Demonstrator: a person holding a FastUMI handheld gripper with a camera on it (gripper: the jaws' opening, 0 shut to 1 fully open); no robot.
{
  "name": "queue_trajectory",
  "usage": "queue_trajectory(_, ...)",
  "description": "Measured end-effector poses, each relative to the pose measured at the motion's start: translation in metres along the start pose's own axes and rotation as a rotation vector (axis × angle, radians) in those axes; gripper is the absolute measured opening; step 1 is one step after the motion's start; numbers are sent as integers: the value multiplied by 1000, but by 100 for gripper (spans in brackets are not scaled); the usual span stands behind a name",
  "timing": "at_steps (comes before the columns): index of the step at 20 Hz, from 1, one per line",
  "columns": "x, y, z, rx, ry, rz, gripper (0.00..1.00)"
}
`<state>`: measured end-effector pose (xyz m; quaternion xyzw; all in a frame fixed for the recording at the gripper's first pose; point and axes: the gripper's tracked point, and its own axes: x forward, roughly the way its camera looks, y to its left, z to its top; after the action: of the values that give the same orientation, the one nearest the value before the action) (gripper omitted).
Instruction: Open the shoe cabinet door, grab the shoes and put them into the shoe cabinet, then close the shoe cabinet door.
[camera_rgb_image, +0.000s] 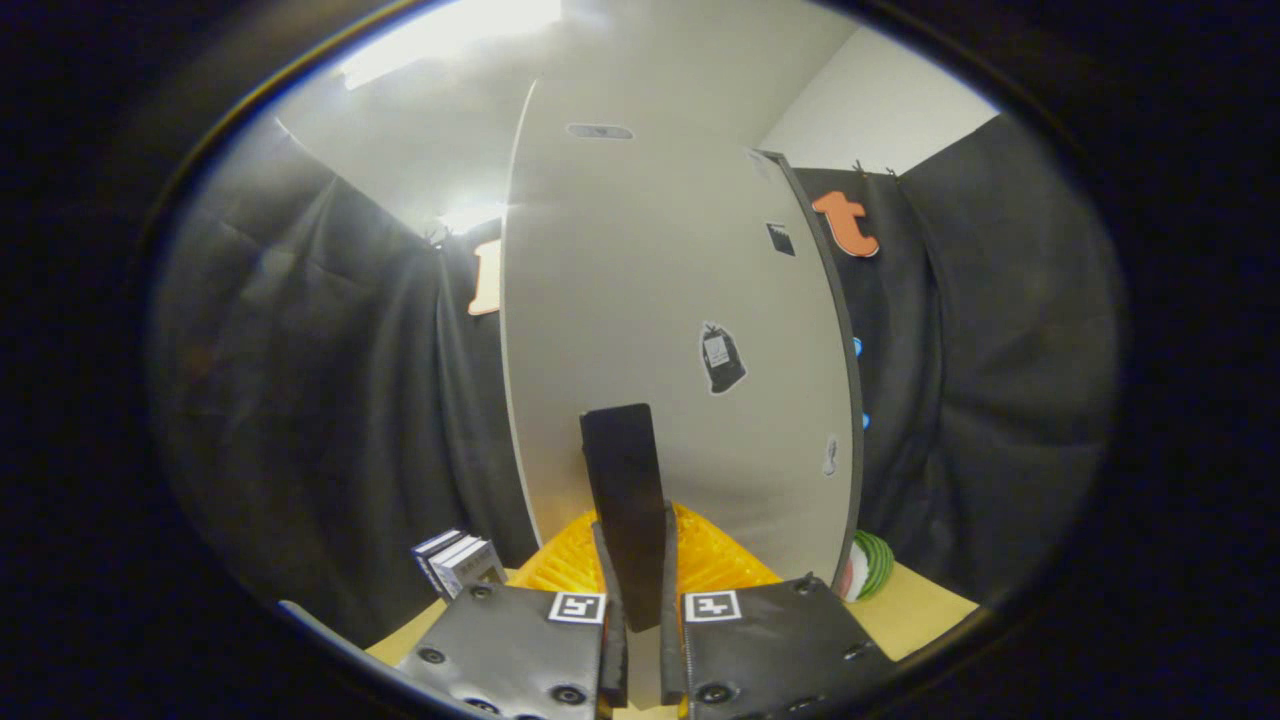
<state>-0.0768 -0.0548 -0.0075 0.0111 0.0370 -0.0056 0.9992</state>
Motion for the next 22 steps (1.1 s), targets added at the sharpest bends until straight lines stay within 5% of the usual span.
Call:
queue_trajectory(10,-26,-35,12,-8,-8,43,14)
queue_trajectory(22,-58,-106,22,33,-31,-100,7)
